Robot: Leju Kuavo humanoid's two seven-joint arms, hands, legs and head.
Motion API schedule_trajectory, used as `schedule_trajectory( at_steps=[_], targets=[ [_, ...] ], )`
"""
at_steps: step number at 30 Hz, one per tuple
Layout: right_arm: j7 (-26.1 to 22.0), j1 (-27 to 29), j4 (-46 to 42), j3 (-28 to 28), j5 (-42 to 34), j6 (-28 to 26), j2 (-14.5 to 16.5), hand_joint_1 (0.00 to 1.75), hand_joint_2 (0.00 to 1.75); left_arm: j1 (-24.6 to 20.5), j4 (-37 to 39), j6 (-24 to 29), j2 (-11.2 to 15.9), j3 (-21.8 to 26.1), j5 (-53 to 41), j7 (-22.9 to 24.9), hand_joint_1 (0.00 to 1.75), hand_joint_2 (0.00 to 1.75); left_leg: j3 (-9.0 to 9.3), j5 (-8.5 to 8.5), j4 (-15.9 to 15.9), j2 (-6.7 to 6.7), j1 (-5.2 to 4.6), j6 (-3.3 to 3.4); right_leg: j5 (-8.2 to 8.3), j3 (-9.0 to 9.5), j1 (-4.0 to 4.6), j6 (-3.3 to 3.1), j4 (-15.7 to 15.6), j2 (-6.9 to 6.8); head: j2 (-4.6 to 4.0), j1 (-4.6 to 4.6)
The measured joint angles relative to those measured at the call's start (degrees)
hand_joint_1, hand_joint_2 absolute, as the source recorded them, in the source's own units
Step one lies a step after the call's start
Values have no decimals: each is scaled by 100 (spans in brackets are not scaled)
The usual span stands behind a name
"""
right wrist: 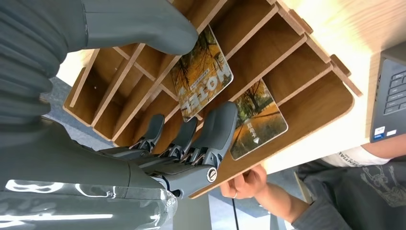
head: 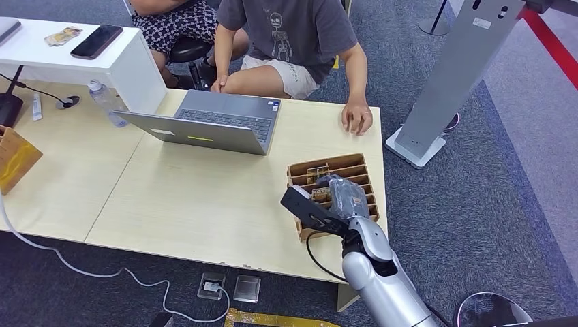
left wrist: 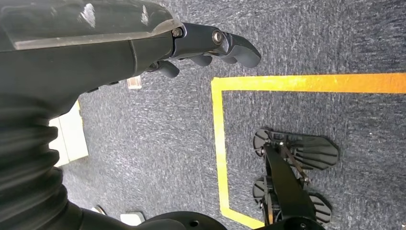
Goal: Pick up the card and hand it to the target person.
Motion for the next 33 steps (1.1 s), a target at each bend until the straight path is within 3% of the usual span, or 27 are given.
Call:
schedule_trajectory(
  at_steps=[14, 20, 33],
  targets=[
    [24, 11, 107, -34, 25, -20, 8, 92, 175, 0, 0, -27, 0, -1, -69, 11, 0, 175, 1, 0, 0, 0, 0, 0, 0, 0, 0, 0, 0, 0, 0, 1],
    [26, 15, 123, -85, 54, -22, 8, 122, 175, 0, 0, -54, 0, -14, -69, 9, 0, 175, 0, 0, 0, 0, 0, 0, 0, 0, 0, 0, 0, 0, 0, 1],
    [20, 15, 133, -127, 82, -46, 8, 146, 175, 0, 0, -50, 0, -44, -73, 11, 0, 175, 1, 0, 0, 0, 0, 0, 0, 0, 0, 0, 0, 0, 0, 1]
  ],
)
